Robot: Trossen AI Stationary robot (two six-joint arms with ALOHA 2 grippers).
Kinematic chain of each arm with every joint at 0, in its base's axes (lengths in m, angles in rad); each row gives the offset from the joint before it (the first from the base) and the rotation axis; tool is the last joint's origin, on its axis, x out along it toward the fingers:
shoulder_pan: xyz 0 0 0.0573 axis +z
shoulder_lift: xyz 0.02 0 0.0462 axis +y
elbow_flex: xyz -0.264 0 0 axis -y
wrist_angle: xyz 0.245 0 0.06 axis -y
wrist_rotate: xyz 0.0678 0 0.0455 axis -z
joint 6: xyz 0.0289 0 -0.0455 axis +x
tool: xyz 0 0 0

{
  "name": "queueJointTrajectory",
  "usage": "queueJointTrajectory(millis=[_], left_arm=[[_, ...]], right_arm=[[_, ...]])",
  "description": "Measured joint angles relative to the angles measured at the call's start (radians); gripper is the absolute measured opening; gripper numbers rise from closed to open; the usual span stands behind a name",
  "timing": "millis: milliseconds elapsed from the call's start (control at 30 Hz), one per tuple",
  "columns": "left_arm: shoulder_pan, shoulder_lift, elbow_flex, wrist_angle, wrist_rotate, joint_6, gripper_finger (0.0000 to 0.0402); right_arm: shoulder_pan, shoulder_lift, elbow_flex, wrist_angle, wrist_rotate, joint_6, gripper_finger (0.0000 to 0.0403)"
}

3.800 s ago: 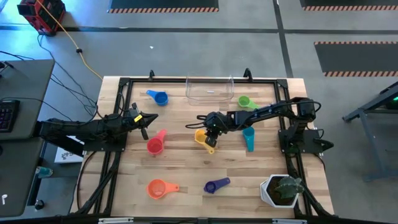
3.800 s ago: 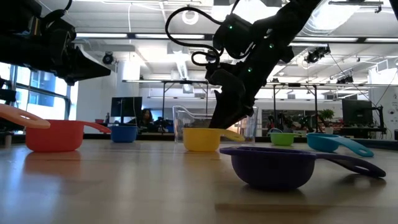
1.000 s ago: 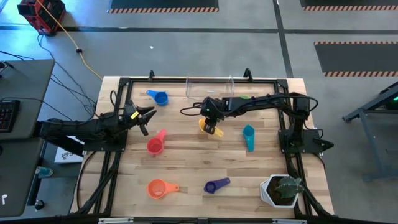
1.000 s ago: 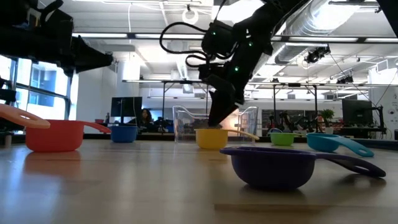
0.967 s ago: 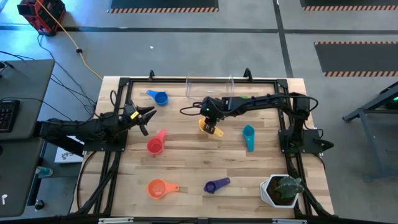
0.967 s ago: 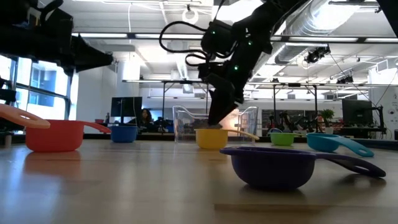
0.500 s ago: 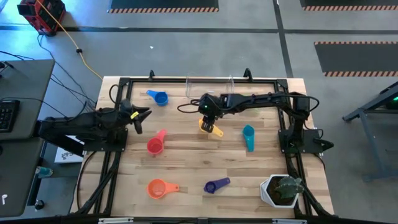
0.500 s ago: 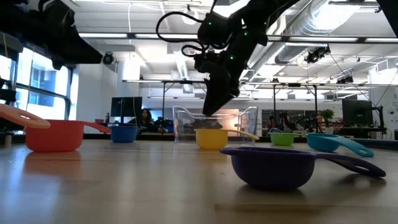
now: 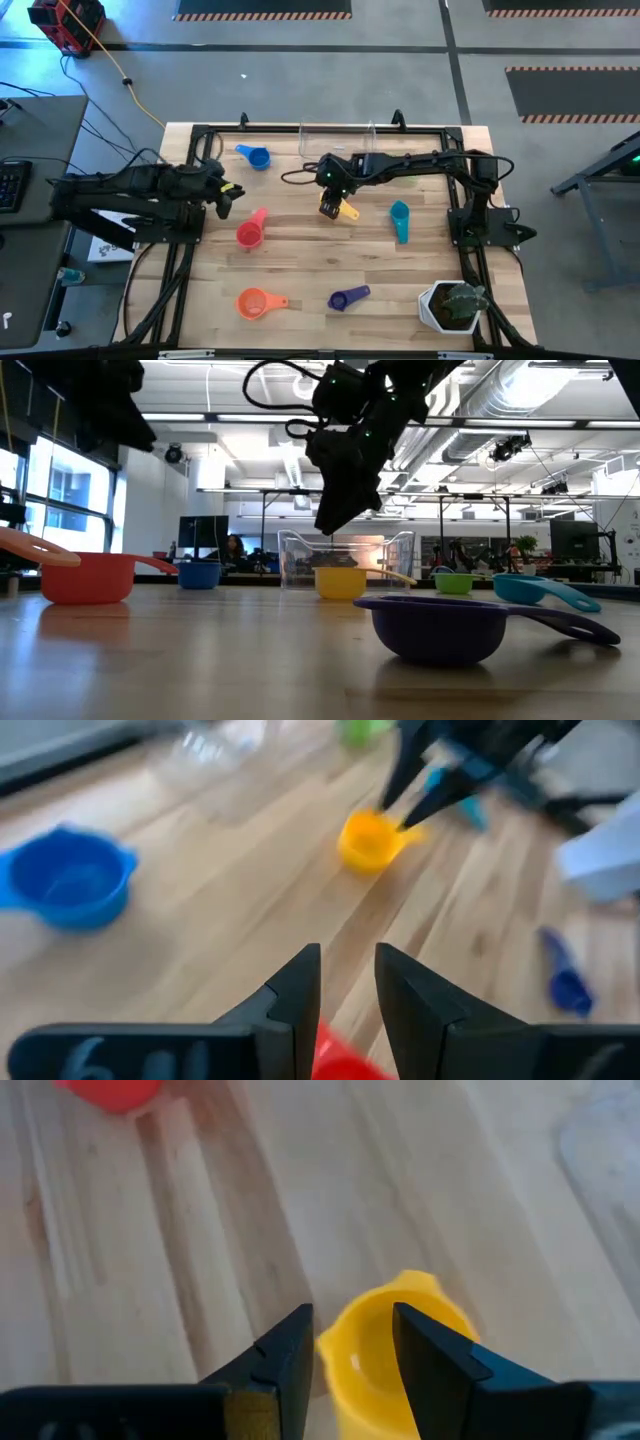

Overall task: Nest measuring cups in basket
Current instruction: Stack the red measuring cup into the orange measuring cup

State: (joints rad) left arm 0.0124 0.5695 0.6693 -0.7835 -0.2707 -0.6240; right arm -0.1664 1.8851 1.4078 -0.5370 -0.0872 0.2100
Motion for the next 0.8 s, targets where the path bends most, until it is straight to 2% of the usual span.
queueJointTrajectory(millis=[100, 300, 800], left_arm=[[0.000, 0.067, 0.024, -0.072, 0.018, -0.043, 0.0090], [0.000, 0.165, 0.024, -0.101, 0.161, -0.107, 0.0090], [0.000, 0.331, 0.024, -0.197, 0.174, -0.186, 0.0090]], right_arm=[[0.017, 0.000, 0.000, -0.001, 0.000, 0.000, 0.0129], [0.039, 0.000, 0.000, -0.002, 0.000, -0.001, 0.0129], [0.052, 0.000, 0.000, -0.027, 0.002, -0.032, 0.0129]])
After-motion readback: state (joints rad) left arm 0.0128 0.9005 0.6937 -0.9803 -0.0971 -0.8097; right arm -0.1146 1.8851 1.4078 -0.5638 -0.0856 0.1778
